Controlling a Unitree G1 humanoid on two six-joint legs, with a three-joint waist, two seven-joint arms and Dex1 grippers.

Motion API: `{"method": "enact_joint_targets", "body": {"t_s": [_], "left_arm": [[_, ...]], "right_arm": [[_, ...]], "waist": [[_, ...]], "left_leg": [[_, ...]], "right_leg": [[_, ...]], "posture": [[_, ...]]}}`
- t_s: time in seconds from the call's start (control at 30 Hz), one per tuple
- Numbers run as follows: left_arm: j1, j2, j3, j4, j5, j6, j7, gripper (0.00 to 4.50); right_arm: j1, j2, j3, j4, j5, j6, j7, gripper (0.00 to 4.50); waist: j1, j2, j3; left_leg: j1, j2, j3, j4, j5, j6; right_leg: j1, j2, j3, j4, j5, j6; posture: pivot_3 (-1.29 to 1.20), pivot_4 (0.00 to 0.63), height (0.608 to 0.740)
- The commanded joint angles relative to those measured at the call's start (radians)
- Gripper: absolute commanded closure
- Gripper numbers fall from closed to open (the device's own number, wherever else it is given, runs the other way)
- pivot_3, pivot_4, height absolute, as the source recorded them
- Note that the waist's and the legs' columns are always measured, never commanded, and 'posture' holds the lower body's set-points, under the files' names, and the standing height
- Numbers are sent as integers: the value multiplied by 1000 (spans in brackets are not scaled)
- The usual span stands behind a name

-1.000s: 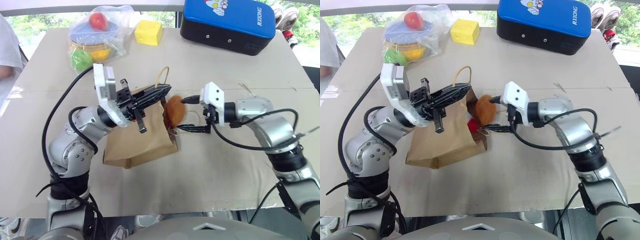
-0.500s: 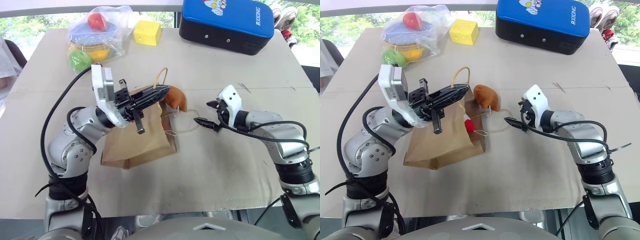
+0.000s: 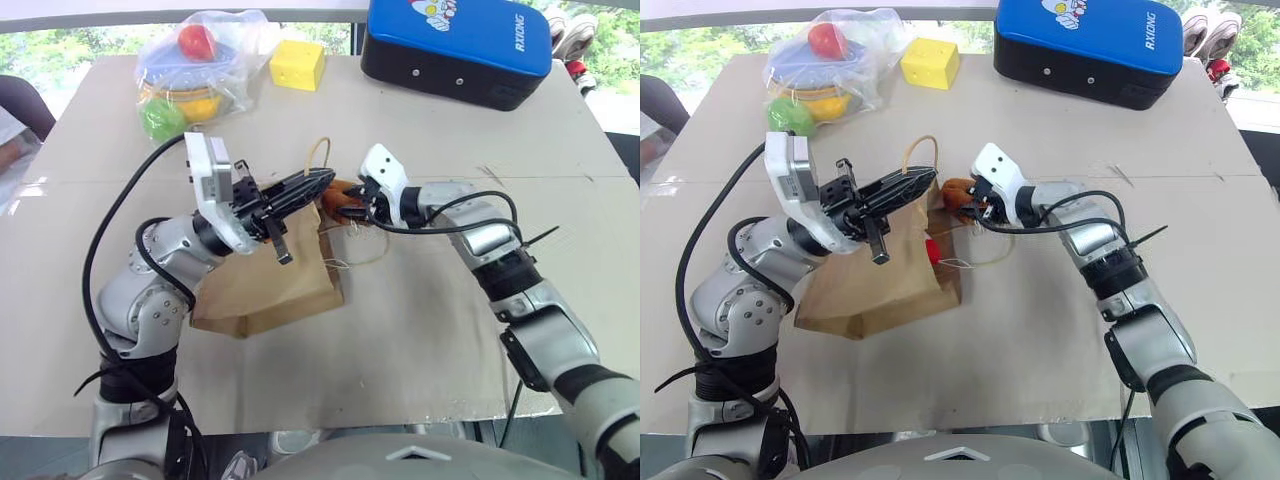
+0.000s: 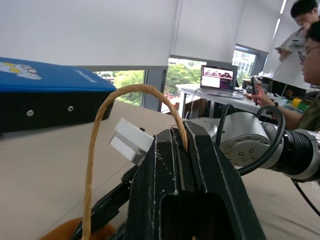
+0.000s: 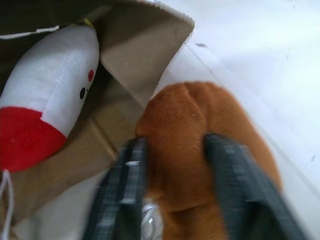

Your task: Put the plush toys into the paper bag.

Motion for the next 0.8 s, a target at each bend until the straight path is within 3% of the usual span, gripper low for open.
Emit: {"method": "enact_joint_targets", "body": {"t_s": [0.03,0.27,0.43,0.67,0.8], "left_arm": [[-3,-1,26,-44,-6,-22,18,4500],[-49,-9,24,-29,-28,-9,45,4500],[-68,3,33,-10,-38,1,30,4500],[-165,108,33,102,-59,18,-155,4500],[-266,103,-11,180,-46,19,-235,4500]], "right_arm": [[-2,-13,-16,-31,-5,-43,44,4486],[102,-94,-43,-297,62,-3,141,4486],[132,-105,-28,-337,41,6,127,4486],[158,-125,-91,-476,127,89,133,4486],[148,-97,-62,-493,154,82,155,4486]], "waist": [[-1,0,0],[2,0,0],[-8,0,0],[-4,0,0],[-3,0,0]], "left_leg": [[0,0,0,0,0,0],[0,0,0,0,0,0],[1,0,0,0,0,0],[0,0,0,0,0,0],[0,0,0,0,0,0]], "right_leg": [[0,0,0,0,0,0],[0,0,0,1,0,0],[0,0,1,1,0,0],[0,1,0,1,0,0],[0,1,0,0,0,0]], "posture": [[0,150,740],[0,150,740],[0,150,740],[0,150,740],[0,150,740]]}}
